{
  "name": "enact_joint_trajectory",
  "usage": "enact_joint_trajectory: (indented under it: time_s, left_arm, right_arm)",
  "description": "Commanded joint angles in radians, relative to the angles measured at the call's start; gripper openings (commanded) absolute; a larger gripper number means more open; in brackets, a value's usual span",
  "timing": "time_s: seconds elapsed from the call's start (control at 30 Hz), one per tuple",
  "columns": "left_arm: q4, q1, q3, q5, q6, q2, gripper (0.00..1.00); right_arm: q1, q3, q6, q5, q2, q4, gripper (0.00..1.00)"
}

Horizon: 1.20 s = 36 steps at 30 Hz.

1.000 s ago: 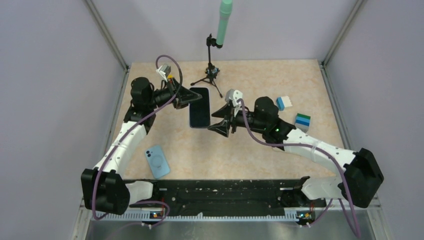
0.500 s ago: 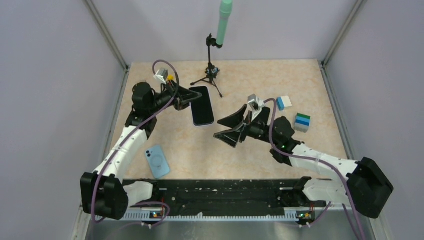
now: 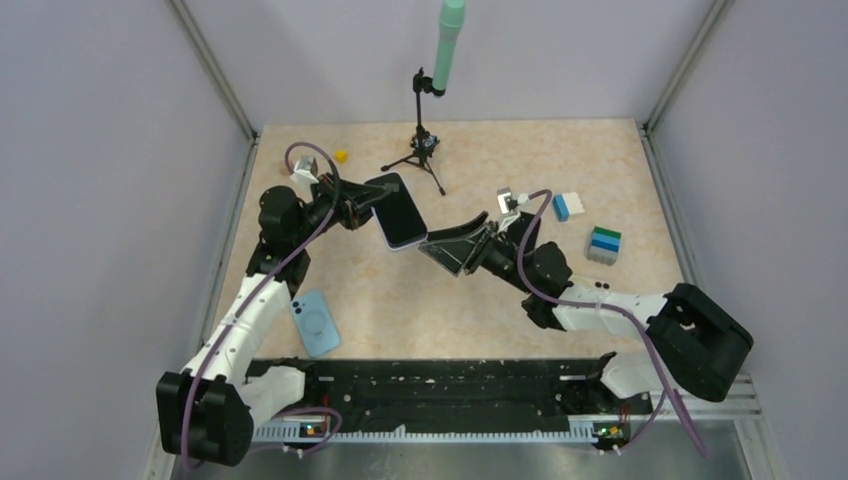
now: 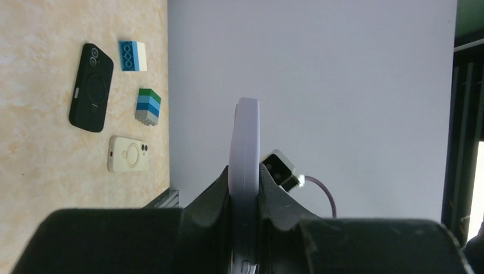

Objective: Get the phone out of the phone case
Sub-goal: Remove the phone case from the phone.

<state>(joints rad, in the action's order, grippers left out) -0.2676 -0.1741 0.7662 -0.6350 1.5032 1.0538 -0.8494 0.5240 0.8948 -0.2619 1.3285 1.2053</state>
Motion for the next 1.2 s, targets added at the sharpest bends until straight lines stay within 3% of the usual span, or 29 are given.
enact_joint_trajectory:
  time_s: [0.0,0.3,0.4,0.47,0.8,0.93,1.17]
  left_arm:
    - [-0.081,-0.011,0.008,0.004,0.074,-0.056,0.00]
    - [-0.093,-0.011,0.017,-0.040,0.079,-0.044,0.00]
    - [-0.124,-0.021,0.009,-0.038,0.081,-0.045,0.00]
    - [-0.139,-0.033,0.009,-0.028,0.074,-0.045,0.00]
    - [-0.148,-0.044,-0.008,-0.065,0.018,-0.066,0.00]
    - [-0.154,-0.044,-0.001,-0.087,-0.017,-0.063,0.00]
    - [-0.180,-0.044,0.025,-0.164,-0.069,-0.037,0.00]
  right_arm:
    - [-0.023,0.061,0.055,0.066,0.043,0.050,0.61]
    - [-0.027,0.091,0.134,0.137,0.088,-0.046,0.50]
    - [-0.026,0.180,0.171,0.105,0.114,-0.287,0.53]
    - [-0.025,0.216,0.210,0.048,0.158,-0.324,0.53]
    - [-0.025,0.140,0.452,-0.021,0.299,0.194,0.49]
    - [-0.025,0.097,0.474,0.019,0.310,0.316,0.45]
    - [0.006,0.074,0.526,0.028,0.343,0.482,0.48]
